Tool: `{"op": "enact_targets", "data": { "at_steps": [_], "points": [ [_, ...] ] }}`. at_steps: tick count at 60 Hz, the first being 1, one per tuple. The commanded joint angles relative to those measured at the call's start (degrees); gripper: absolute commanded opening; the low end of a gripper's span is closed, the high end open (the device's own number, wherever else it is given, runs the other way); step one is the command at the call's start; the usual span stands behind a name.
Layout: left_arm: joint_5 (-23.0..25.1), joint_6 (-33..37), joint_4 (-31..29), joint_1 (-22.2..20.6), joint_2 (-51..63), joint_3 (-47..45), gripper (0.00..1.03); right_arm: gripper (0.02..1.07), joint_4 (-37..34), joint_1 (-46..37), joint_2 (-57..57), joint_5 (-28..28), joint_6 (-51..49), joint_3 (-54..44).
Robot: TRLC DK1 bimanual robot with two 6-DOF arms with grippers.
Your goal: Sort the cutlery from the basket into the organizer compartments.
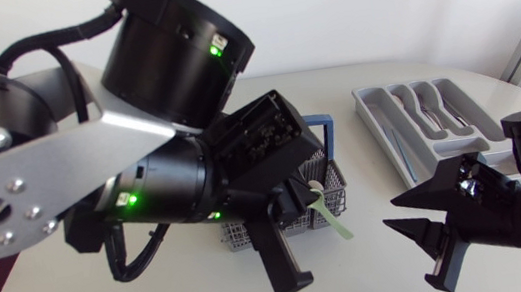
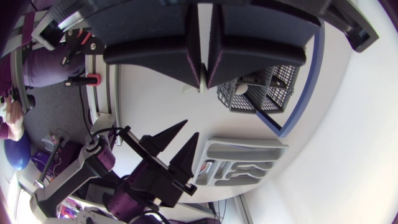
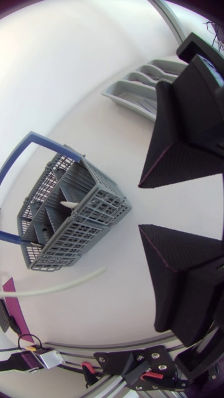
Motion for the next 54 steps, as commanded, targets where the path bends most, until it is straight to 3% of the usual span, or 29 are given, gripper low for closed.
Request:
{"op": "enact_targets", "data": {
  "at_steps": [1, 11, 22, 38, 54],
  "points": [
    [0.96, -3.73, -0.63, 1.25, 2.48, 3.43, 0.04, 0.47, -1.55, 1.59, -1.41, 0.27, 0.75, 1.78],
    [1.49, -7.77, -1.07, 3.36, 7.67, 7.92, 0.04, 0.47, -2.78, 5.28, -2.37, 1.41, 2.59, 5.65],
    [1.84, -11.03, -2.12, 4.77, 12.15, 11.87, 0.04, 0.48, -0.14, 13.01, -0.70, 8.09, 5.49, 8.63],
    [9.14, -16.39, -4.58, 9.07, 17.33, 17.67, 0.04, 0.52, 7.16, 17.58, 5.36, 12.75, 6.55, 9.07],
    [13.53, -19.02, -6.43, 9.78, 20.06, 19.69, 0.04, 0.52, 14.63, 19.25, 10.72, 17.23, 6.55, 8.55]
  ]
}}
